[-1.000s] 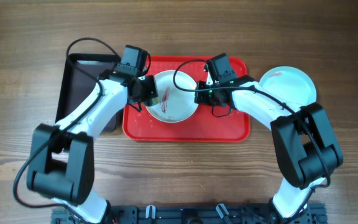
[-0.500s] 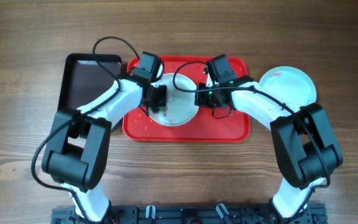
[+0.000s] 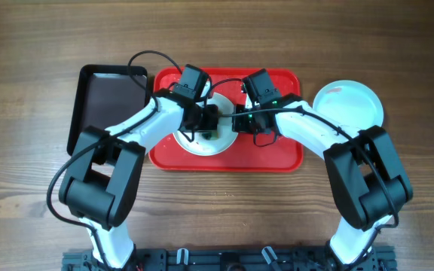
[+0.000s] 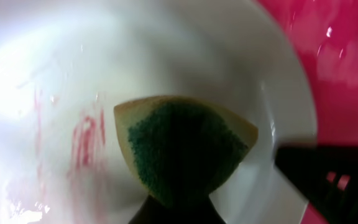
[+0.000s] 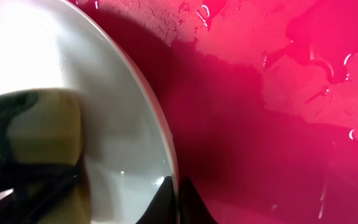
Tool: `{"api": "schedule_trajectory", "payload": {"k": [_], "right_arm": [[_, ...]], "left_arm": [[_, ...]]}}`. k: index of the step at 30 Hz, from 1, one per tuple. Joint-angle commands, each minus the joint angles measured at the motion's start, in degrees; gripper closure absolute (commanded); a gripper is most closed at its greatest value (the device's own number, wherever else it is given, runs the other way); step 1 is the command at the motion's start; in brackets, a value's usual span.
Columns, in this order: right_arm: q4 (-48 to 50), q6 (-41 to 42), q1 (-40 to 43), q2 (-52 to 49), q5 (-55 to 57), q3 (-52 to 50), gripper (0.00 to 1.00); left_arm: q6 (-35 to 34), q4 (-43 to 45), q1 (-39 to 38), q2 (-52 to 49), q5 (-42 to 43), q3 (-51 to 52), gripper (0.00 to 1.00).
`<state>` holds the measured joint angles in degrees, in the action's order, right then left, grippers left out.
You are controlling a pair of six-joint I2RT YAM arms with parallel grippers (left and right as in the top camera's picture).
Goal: Clean dirty plates on tray and stack at the side
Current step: 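Lower the sponge with the left gripper onto the white plate, then scrub the white plate with the sponge while the right gripper pins it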
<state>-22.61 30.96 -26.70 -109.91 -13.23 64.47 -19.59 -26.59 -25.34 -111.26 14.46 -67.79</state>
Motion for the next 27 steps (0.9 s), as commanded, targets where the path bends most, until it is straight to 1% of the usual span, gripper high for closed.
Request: {"api": "schedule_trajectory", "payload": {"k": [1, 3, 8, 10, 13, 15, 17, 21, 23, 25, 27], "right_arm": [[-0.2, -0.9, -1.1, -0.6, -1.9, -0.5, 0.96], [-0.2, -0.8, -1.1, -0.6, -1.9, -0.5, 0.96], [-0.3, -0.8, -1.1, -0.6, -1.8, -0.5, 0.96], [-0.3, -0.8, -1.1, -0.6, -1.8, -0.5, 0.96], [-0.2, -0.8, -1.1, -0.6, -1.8, -0.5, 0.96], [-0.2, -0.8, -1.1, -0.6, -1.8, -0.5, 0.96], [-0.2, -0.8, -1.1, -0.6, -1.8, -0.5, 0.96], [-0.5, -0.1, -1.0, -0.6, -1.9, -0.5, 0.96], [-0.9, 1.0, -0.7, -0.6, -2.8, -0.5, 0.96], [-0.7, 0.4, -0.3, -0.6, -4.8, -0.5, 0.96], [-0.7, -0.5, 0.2, -0.8, -6.3, -0.5, 0.96]], "left_arm": [[-8.3, 2.8, -0.2, -1.6, -9.2, 0.3, 0.96], [-8.3, 3.9, -0.2, -1.6, -13.5, 0.3, 0.96], [-8.3, 4.7, -0.2, -1.7, -27.9, 0.3, 0.96], [-8.3, 3.3, -0.1, -1.7, -29.8, 0.3, 0.96], [-8.4, -1.1, 0.0, -1.7, -29.5, 0.3, 0.96], [-8.3, -4.7, 0.1, -1.7, -26.9, 0.3, 0.96], [-8.3, -8.1, 0.2, -1.7, -21.7, 0.3, 0.96], [-7.3, -13.5, 1.2, -1.7, -6.8, 0.3, 0.96], [-4.5, -15.2, 2.0, -1.7, 0.1, 0.3, 0.96], [-3.1, -16.5, 2.6, -1.7, 3.7, 0.3, 0.96], [-2.9, -17.0, 3.1, -1.7, 3.7, 0.3, 0.96]]}}
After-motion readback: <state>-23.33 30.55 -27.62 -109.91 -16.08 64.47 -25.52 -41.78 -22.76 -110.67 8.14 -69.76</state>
